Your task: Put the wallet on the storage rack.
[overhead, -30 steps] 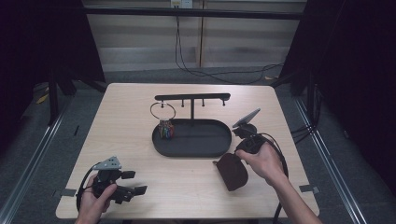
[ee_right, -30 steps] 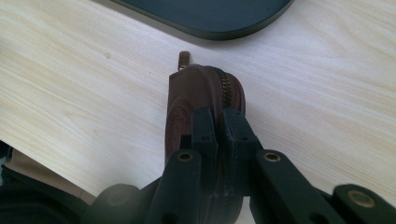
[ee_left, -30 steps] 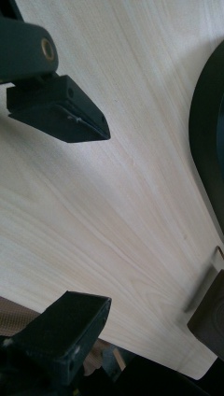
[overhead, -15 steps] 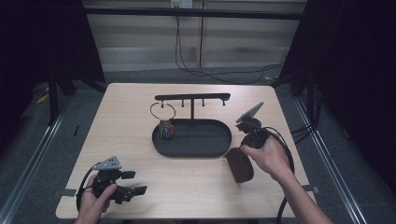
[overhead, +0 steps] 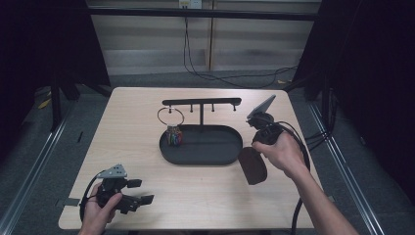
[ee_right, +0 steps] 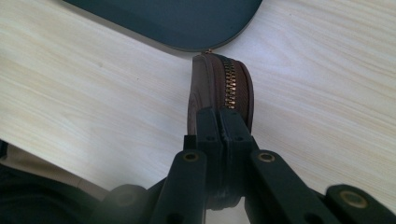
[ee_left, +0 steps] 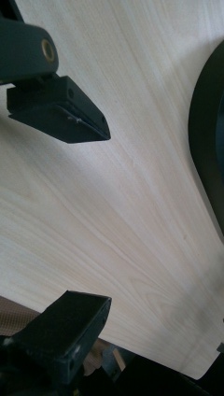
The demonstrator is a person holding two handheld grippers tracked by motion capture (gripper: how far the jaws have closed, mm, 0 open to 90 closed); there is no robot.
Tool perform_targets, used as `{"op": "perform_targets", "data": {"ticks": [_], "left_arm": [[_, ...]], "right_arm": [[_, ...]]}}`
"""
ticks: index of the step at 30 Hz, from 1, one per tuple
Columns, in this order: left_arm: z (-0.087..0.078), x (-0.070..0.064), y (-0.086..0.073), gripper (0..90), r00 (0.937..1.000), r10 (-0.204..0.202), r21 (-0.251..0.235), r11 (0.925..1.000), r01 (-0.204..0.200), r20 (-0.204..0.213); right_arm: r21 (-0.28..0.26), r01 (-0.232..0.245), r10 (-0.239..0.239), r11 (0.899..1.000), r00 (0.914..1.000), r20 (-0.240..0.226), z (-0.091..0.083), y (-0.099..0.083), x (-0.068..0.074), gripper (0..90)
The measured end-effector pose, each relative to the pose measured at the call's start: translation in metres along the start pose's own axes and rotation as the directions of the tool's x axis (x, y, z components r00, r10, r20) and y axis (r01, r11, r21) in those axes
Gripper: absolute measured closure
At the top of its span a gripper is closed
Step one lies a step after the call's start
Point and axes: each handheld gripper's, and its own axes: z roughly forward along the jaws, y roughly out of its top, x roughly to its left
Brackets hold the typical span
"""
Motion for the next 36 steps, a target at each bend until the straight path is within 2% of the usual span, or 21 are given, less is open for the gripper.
{"op": "perform_targets", "data": {"ticks": [17,28,36], "left_arm": [[0.0,0.0,0.0,17.0,1.0,-0.004,-0.002,1.0,0.004,0.003],[0.0,0.001,-0.001,17.0,1.0,-0.006,-0.003,1.0,0.006,0.001],[0.0,0.001,-0.001,17.0,1.0,-0.005,-0.002,1.0,0.005,0.004]], "right_arm": [[-0.011,-0.02,0.02,1.0,0.9993,0.03,-0.021,0.03,0.0,87.3],[-0.007,-0.025,0.025,1.0,0.9996,0.016,-0.014,0.049,-0.006,87.4],[-0.03,-0.046,0.047,0.998,0.9986,0.022,-0.016,0.059,-0.009,87.3]]}}
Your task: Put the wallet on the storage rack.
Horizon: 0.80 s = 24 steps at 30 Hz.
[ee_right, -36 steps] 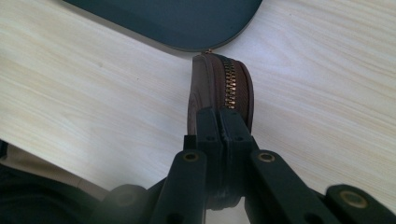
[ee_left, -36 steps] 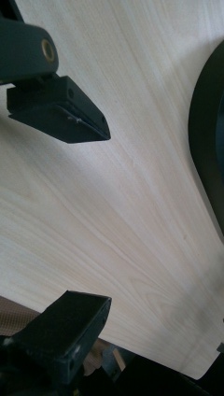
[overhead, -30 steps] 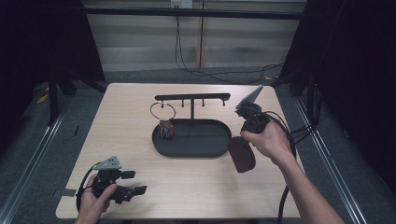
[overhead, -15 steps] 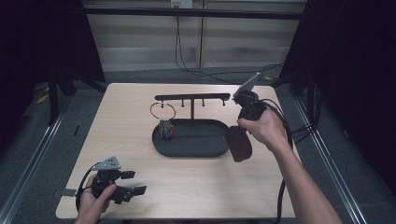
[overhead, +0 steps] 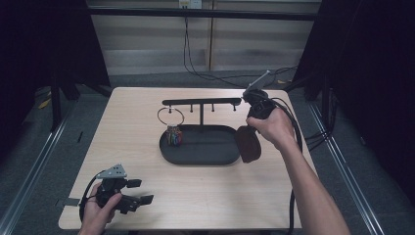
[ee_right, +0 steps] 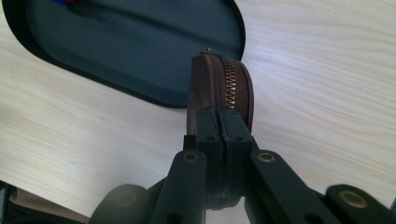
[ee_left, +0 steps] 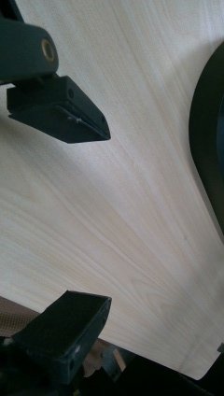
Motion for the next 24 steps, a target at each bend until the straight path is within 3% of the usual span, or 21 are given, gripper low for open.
{"op": "perform_targets", "data": {"ticks": [9,14,20,24], "left_arm": [[-0.001,0.0,0.0,17.0,1.0,-0.001,0.0,1.0,0.001,0.0],[-0.001,0.001,0.0,17.0,1.0,0.005,0.004,1.0,-0.005,0.001],[-0.001,0.0,0.0,17.0,1.0,0.005,0.004,1.0,-0.005,0.003],[0.0,0.001,0.0,17.0,1.0,0.004,0.004,1.0,-0.004,0.008]], "right_arm": [[-0.043,-0.041,0.039,0.998,0.9984,-0.04,0.004,0.016,-0.008,87.3],[-0.082,-0.073,0.066,0.994,0.9938,-0.09,0.007,0.021,-0.014,87.4],[-0.126,-0.112,0.087,0.986,0.977,-0.195,0.016,0.022,-0.021,87.4],[-0.125,-0.126,0.096,0.984,0.9701,-0.223,0.031,0.022,-0.022,87.5]]}}
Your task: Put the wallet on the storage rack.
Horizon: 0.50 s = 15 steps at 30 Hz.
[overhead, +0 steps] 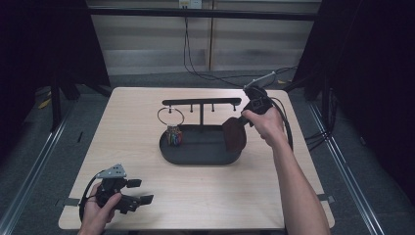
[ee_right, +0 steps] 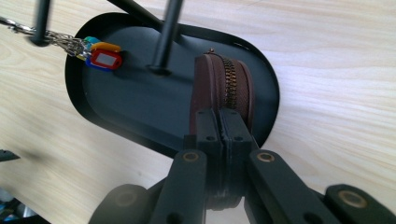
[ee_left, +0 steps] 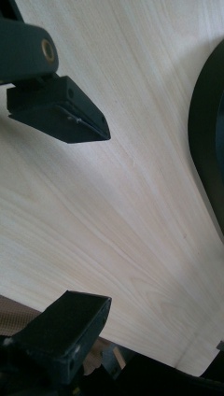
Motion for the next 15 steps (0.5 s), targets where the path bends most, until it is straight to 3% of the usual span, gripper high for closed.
{"op": "perform_targets", "data": {"ticks": [7,11,15], "left_arm": [[0.0,0.0,0.0,17.0,1.0,0.003,0.001,1.0,-0.003,0.0],[0.0,0.0,0.0,17.0,1.0,0.005,0.004,1.0,-0.005,-0.002],[0.001,0.0,0.0,17.0,1.0,0.002,0.003,1.0,-0.002,0.0]], "right_arm": [[-0.017,-0.027,0.026,0.999,0.9972,-0.071,0.015,-0.003,-0.008,87.5],[-0.04,-0.055,0.049,0.998,0.9896,-0.135,0.017,-0.006,-0.014,87.5],[-0.053,-0.068,0.059,0.996,0.9866,-0.152,0.023,-0.009,-0.019,87.5]]}}
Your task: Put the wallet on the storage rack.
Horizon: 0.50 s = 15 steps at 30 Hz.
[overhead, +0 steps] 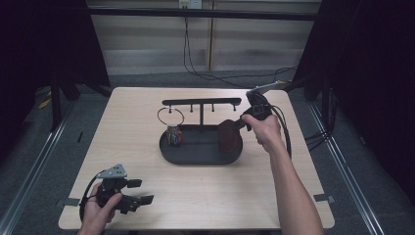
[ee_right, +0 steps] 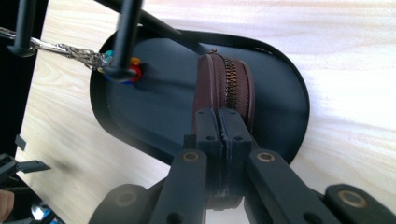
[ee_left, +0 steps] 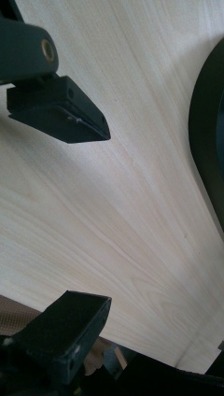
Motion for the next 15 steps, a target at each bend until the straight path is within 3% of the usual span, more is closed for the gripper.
{"op": "perform_targets", "data": {"ticks": [3,15], "left_arm": [[0.0,0.0,0.0,17.0,1.0,-0.001,0.0,1.0,0.001,-0.002],[0.0,0.001,0.0,17.0,1.0,-0.002,0.003,1.0,0.002,-0.004]], "right_arm": [[-0.032,-0.011,0.01,0.999,0.9998,-0.018,0.004,-0.001,-0.001,87.6],[-0.028,-0.043,0.042,0.999,0.9971,-0.064,0.028,-0.006,-0.009,87.6]]}}
